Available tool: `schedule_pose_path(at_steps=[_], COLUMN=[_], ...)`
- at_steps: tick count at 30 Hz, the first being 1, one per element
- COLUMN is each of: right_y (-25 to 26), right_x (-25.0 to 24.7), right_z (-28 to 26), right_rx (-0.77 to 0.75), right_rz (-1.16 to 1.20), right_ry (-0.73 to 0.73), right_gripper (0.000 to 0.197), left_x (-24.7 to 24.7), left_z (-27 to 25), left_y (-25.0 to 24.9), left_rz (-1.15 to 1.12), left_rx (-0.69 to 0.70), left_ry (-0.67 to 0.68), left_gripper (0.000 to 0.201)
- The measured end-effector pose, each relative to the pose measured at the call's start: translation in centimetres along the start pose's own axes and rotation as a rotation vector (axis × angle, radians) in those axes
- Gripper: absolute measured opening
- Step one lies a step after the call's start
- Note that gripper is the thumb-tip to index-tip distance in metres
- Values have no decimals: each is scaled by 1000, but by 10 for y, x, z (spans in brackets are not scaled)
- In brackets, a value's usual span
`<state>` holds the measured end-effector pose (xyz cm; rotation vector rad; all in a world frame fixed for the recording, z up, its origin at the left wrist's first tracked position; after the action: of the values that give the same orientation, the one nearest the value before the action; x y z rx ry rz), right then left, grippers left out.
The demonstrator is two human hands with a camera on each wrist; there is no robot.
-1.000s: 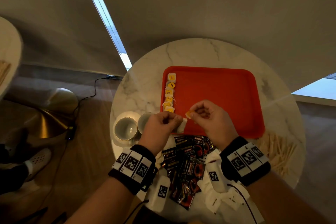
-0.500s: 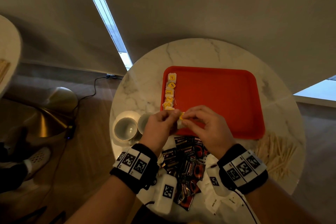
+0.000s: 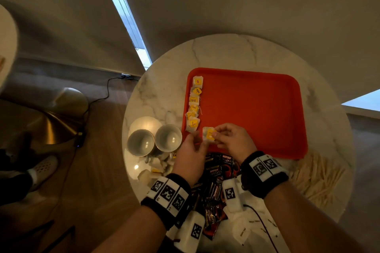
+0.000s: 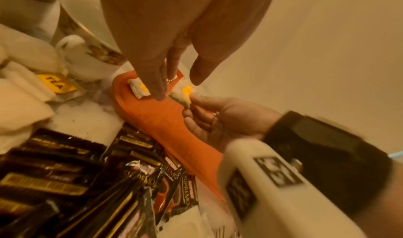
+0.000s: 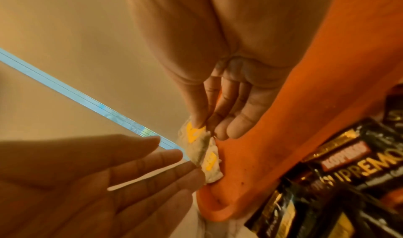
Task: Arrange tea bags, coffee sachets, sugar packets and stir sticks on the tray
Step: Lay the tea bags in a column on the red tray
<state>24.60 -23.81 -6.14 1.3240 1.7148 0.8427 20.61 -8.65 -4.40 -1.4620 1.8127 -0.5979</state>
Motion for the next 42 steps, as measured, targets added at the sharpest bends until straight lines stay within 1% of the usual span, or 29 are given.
schedule_pose_path(at_steps=[4,7,11,14,16,18,20,23,25,27,29,34,38,40,42], right_y=[-24,-30,-29,-25,-14,0,18,42,48,47,45,52,60,54,39], right_x=[25,49,61,48,31,18,16,32,45,56,62,57,48,55,66], right_z=[35,51,60,63,69,83,104,136,151,162,169,175,150,132,120], right_rx=[86,96,49,25,-22,-80,-172,-345,-397,-436,-453,-447,-480,-474,-437], right_rz=[-66,-111,-264,-368,-382,-388,-480,-689,-770,-864,-931,-904,-817,-809,-855], right_ry=[93,133,97,60,9,-28,-30,25,89,149,171,169,134,209,309], right_gripper=[6,7,7,19,24,19,15,31,40,41,38,39,34,30,29], left_x=[5,9,20,25,28,30,32,35,34,31,30,29,28,28,29], left_z=[0,5,10,12,15,19,23,26,28,29,32,37,41,42,41], left_y=[9,19,21,15,10,9,11,14,17,17,19,23,22,23,23], left_rz=[145,272,350,380,383,375,401,489,526,552,567,588,592,610,624], left_rx=[21,33,8,5,14,15,20,27,19,18,24,15,20,41,75], left_ry=[-31,-62,-20,8,7,-4,-33,-55,-46,-49,-47,-40,-63,-67,-68], left_gripper=[42,52,62,66,68,68,67,68,71,73,73,73,73,74,73])
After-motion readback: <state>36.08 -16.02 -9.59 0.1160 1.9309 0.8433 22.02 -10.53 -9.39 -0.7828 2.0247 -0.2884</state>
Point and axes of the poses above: each hand's wrist, its own z-axis towards the middle knuckle, its own x-axis out of the palm, y = z × x, the point moved 9 cm from there along z, towards the middle knuckle, and after that the axes turned 8 degrees about -x, right-handed, at the moved point
